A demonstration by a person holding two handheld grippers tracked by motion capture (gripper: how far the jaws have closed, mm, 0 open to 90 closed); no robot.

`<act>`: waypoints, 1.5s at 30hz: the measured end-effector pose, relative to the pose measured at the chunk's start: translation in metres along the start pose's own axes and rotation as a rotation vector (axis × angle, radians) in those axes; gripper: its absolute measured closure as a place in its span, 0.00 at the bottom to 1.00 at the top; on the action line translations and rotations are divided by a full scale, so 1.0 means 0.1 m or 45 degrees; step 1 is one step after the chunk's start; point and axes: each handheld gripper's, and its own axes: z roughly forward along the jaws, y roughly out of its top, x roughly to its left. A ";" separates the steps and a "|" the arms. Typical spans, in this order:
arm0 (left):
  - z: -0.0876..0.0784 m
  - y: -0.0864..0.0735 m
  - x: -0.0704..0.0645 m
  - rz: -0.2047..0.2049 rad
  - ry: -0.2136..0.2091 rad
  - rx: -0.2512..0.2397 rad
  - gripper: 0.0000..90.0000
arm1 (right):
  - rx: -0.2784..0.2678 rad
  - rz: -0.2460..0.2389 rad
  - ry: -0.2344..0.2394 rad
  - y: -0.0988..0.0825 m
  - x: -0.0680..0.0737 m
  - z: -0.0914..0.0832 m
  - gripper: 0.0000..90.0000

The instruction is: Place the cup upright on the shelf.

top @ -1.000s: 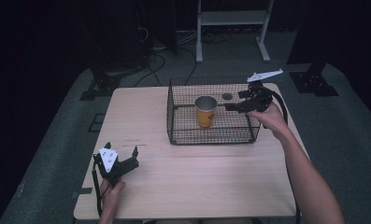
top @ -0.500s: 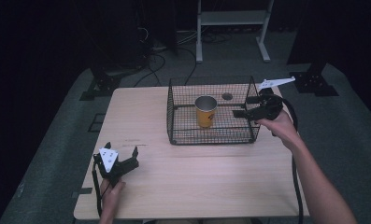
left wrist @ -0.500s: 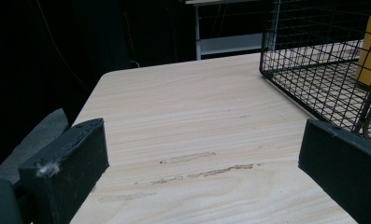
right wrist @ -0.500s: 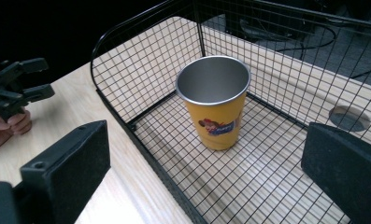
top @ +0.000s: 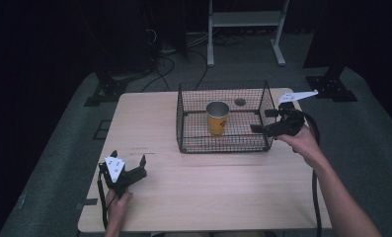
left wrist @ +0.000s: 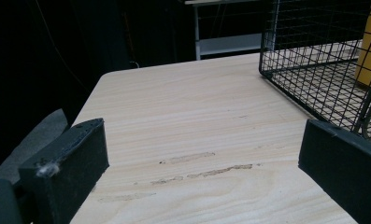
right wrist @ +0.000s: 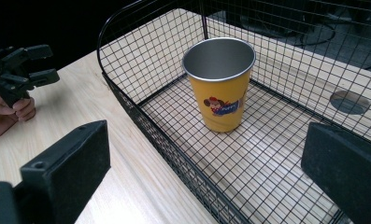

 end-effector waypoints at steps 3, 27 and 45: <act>0.00 0.00 0.00 -0.003 0.000 -0.001 0.01 | -0.024 0.005 0.020 -0.09 0.03 -0.04 0.01; 0.00 0.00 0.00 0.003 0.000 0.002 0.01 | -0.007 -0.002 0.051 -0.57 0.21 -0.13 0.01; 0.00 0.00 0.00 0.002 -0.002 0.000 0.01 | 0.014 0.049 0.008 -0.96 0.15 -0.21 0.01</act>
